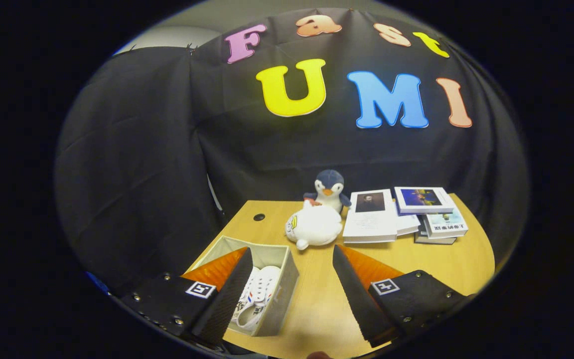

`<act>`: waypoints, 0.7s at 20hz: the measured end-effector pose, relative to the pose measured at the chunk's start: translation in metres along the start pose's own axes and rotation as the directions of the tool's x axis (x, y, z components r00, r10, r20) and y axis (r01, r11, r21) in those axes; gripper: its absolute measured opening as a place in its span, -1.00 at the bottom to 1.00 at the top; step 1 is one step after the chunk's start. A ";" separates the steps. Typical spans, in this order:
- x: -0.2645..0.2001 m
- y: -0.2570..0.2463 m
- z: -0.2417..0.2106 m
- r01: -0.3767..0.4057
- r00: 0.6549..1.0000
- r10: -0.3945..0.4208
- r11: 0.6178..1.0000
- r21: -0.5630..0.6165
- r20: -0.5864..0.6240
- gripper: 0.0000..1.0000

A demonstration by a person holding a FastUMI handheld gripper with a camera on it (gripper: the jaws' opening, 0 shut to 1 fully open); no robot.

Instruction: Open the storage box then place both shoes into the box .Put the left shoe in first, then the right shoe, with the right side of both shoes facing outward in a uniform manner.

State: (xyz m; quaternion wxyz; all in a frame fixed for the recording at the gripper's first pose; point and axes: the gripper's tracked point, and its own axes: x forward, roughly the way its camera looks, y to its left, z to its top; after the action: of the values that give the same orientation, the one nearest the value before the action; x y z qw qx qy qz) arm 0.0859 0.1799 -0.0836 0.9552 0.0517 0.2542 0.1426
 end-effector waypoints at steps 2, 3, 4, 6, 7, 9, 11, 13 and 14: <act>-0.017 -0.020 0.017 0.020 0.998 -0.019 1.000 -0.017 0.056 0.95; -0.026 -0.030 0.026 0.027 0.996 -0.025 0.999 -0.024 0.088 0.95; -0.035 -0.042 0.037 0.040 0.992 -0.036 0.999 -0.031 0.122 0.95; -0.053 -0.074 0.058 0.087 0.979 -0.077 0.995 -0.042 0.190 0.95; -0.062 -0.090 0.069 0.111 0.970 -0.100 0.993 -0.037 0.221 0.95; -0.077 -0.115 0.087 0.147 0.953 -0.136 0.989 -0.021 0.272 0.95; -0.090 -0.143 0.101 0.201 0.930 -0.182 0.979 -0.026 0.319 0.95; -0.098 -0.164 0.106 0.256 0.910 -0.226 0.966 -0.043 0.349 0.95; -0.099 -0.169 0.107 0.271 0.905 -0.235 0.961 -0.054 0.355 0.95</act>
State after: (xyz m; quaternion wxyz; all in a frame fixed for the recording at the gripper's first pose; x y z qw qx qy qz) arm 0.0992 -0.0139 0.0263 0.9966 -0.0066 0.0796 0.0190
